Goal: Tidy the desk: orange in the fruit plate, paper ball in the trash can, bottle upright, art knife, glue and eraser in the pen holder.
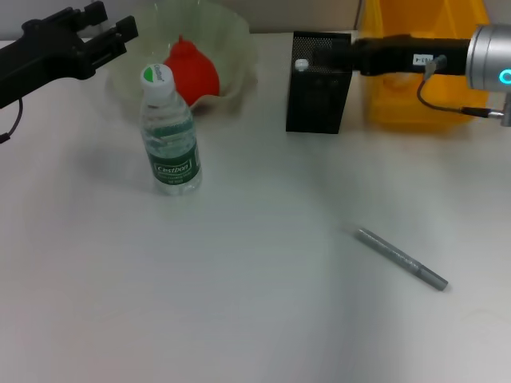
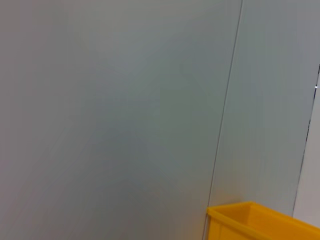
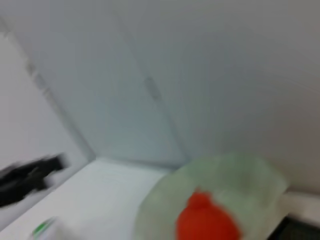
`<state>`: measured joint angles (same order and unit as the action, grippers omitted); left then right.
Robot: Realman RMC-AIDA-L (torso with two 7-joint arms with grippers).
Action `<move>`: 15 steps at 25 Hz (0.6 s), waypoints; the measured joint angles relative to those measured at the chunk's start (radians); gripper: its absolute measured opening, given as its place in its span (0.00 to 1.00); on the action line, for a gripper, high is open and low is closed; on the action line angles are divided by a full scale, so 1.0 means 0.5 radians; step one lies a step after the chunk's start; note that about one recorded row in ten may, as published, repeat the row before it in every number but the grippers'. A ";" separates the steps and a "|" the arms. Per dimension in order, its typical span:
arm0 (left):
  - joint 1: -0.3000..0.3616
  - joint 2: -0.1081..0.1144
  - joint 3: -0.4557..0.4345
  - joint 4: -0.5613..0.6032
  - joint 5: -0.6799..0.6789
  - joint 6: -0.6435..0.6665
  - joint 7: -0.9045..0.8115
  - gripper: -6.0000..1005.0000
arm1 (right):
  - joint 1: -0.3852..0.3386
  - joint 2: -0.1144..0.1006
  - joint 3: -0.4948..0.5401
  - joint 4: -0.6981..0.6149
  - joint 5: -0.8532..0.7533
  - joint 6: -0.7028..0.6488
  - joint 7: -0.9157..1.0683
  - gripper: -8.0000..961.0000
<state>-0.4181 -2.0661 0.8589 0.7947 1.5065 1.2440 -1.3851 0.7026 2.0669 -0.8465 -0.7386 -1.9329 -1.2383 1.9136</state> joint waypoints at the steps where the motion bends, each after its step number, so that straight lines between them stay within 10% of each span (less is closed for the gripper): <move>1: -0.009 0.000 0.000 0.000 0.000 0.000 0.000 0.59 | -0.034 -0.001 -0.130 -0.280 -0.185 -0.174 0.298 0.55; 6: -0.019 0.000 0.006 0.000 0.000 -0.003 0.000 0.59 | -0.056 0.016 -0.436 -0.864 -0.718 -0.533 0.926 0.55; 15: -0.030 0.001 0.004 0.000 0.000 -0.009 -0.004 0.59 | 0.098 0.026 -0.851 -0.884 -1.323 -0.731 1.390 0.54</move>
<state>-0.4330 -2.0656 0.8610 0.7946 1.5064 1.2394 -1.3870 0.7514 2.0797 -1.2720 -1.1804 -2.5942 -1.6036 2.6088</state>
